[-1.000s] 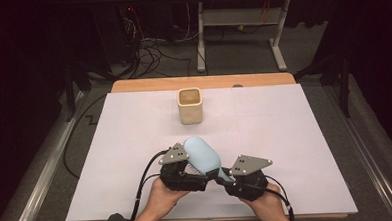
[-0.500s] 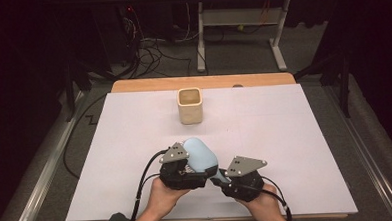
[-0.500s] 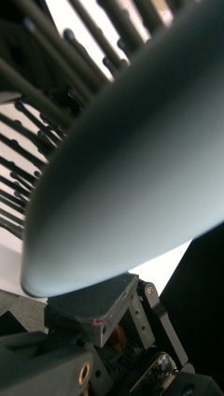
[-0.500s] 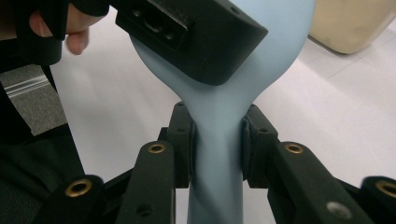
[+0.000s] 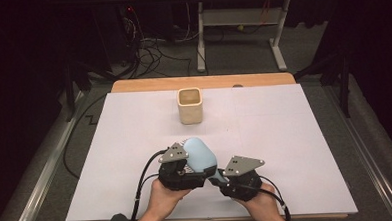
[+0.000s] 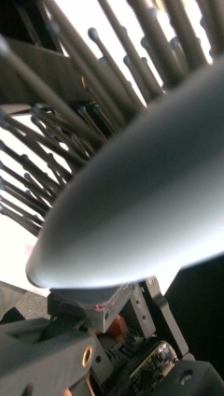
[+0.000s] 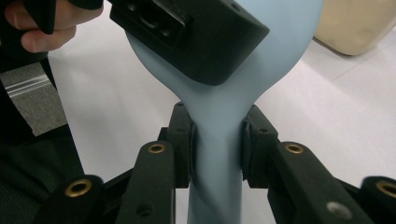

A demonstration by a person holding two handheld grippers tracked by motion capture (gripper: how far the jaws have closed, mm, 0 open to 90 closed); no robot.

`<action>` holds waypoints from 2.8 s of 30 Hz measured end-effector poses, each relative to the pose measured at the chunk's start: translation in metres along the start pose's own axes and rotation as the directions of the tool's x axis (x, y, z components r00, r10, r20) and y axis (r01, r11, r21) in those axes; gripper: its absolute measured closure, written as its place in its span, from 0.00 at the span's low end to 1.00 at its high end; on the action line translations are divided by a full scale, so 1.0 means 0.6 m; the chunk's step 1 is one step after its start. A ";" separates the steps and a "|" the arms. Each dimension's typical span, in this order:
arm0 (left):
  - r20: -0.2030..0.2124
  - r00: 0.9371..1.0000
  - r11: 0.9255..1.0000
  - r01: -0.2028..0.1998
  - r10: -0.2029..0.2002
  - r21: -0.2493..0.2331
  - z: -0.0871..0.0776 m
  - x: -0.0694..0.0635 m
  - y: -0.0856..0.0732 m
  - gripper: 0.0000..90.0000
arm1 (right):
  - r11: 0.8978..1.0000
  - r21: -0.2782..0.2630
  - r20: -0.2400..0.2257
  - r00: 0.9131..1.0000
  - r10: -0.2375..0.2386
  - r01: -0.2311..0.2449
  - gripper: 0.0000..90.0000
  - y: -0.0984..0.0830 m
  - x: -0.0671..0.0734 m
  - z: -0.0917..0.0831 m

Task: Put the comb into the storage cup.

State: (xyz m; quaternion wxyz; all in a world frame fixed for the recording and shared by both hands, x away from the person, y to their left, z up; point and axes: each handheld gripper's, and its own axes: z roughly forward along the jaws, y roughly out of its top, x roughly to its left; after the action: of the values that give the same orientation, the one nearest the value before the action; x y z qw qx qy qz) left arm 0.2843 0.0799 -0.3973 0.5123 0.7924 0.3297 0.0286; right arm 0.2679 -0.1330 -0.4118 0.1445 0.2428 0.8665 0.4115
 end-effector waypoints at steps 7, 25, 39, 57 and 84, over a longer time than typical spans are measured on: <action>0.002 1.000 1.000 -0.003 0.003 0.002 -0.008 -0.002 -0.001 0.47 | 1.000 0.003 -0.018 1.000 0.012 -0.012 0.78 0.002 0.001 0.007; 0.048 0.999 1.000 0.002 -0.002 -0.001 -0.018 0.002 0.002 0.57 | 1.000 -0.001 -0.051 0.998 0.022 -0.022 0.78 0.007 0.001 0.015; 0.042 0.999 1.000 -0.023 0.023 -0.002 -0.024 -0.001 0.011 0.58 | 0.999 -0.029 -0.072 0.997 0.026 -0.028 0.58 0.005 0.001 0.016; 0.013 1.000 1.000 -0.016 0.017 -0.021 -0.041 0.009 0.019 0.58 | 0.994 -0.111 -0.037 0.999 0.014 -0.018 0.38 -0.004 -0.012 -0.001; -0.010 1.000 0.999 -0.015 0.015 -0.029 -0.052 0.017 0.019 0.58 | 0.981 -0.171 0.030 0.995 0.099 -0.093 0.34 -0.061 -0.071 -0.075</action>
State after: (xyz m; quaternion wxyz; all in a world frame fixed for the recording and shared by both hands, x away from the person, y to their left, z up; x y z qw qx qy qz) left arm 0.2859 0.1070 -0.3761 0.5218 0.7873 0.3258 0.0413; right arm 0.2721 -0.2047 -0.4103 0.1610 0.2790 0.8128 0.4855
